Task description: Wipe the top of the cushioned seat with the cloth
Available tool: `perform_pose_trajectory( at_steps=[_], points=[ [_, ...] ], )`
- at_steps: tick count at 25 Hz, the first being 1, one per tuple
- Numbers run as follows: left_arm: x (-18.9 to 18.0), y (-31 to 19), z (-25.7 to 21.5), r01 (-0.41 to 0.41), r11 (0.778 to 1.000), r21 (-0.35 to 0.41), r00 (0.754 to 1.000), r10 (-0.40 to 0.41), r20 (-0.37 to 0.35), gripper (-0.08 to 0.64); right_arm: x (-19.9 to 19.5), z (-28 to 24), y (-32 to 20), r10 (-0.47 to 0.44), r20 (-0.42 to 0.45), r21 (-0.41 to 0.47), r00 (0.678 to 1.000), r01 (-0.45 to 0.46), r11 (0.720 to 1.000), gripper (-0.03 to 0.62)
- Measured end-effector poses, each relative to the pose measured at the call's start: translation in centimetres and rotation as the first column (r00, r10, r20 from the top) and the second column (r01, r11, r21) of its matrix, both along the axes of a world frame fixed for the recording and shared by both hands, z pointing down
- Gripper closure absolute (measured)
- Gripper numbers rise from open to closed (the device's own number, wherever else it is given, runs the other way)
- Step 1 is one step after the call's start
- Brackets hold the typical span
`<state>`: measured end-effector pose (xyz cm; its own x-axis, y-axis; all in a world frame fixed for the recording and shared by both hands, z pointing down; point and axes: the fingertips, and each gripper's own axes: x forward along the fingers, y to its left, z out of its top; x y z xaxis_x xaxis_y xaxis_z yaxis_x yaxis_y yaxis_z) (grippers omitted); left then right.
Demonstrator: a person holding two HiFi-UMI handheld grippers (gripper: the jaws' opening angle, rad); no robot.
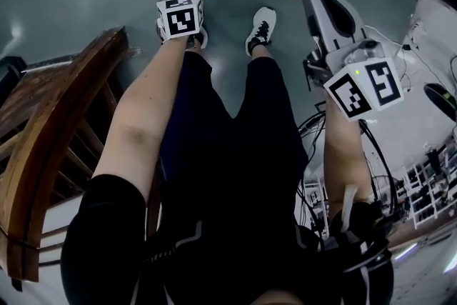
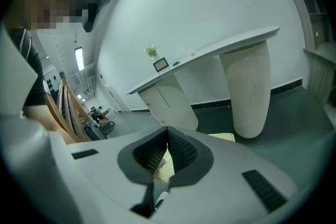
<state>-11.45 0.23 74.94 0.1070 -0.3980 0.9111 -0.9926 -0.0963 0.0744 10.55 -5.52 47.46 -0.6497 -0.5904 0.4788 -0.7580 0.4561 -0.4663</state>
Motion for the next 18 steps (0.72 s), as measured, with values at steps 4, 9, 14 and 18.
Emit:
perform_pose_trajectory(
  at_steps=[4, 9, 14, 18],
  points=[
    [3.8, 0.0, 0.0, -0.024, 1.000, 0.006, 1.000, 0.024, -0.007, 0.477, 2.5, -0.3, 0.5, 0.013, 0.016, 0.007, 1.000, -0.013, 1.000, 0.586],
    [6.4, -0.3, 0.3, -0.035, 0.999, 0.008, 0.999, 0.035, 0.024, 0.477, 6.2, -0.1, 1.7, 0.035, 0.023, 0.007, 0.999, -0.035, 0.999, 0.586],
    [10.3, -1.0, -0.3, -0.069, 0.998, 0.012, 0.998, 0.069, 0.003, 0.477, 9.5, -0.1, 2.7, 0.053, 0.046, -0.013, 0.998, -0.052, 0.999, 0.586],
    [12.7, -1.3, -0.2, -0.060, 0.998, 0.016, 0.998, 0.060, -0.022, 0.477, 10.5, -0.2, 3.2, 0.047, 0.064, -0.006, 0.997, -0.046, 0.999, 0.586]
  ],
)
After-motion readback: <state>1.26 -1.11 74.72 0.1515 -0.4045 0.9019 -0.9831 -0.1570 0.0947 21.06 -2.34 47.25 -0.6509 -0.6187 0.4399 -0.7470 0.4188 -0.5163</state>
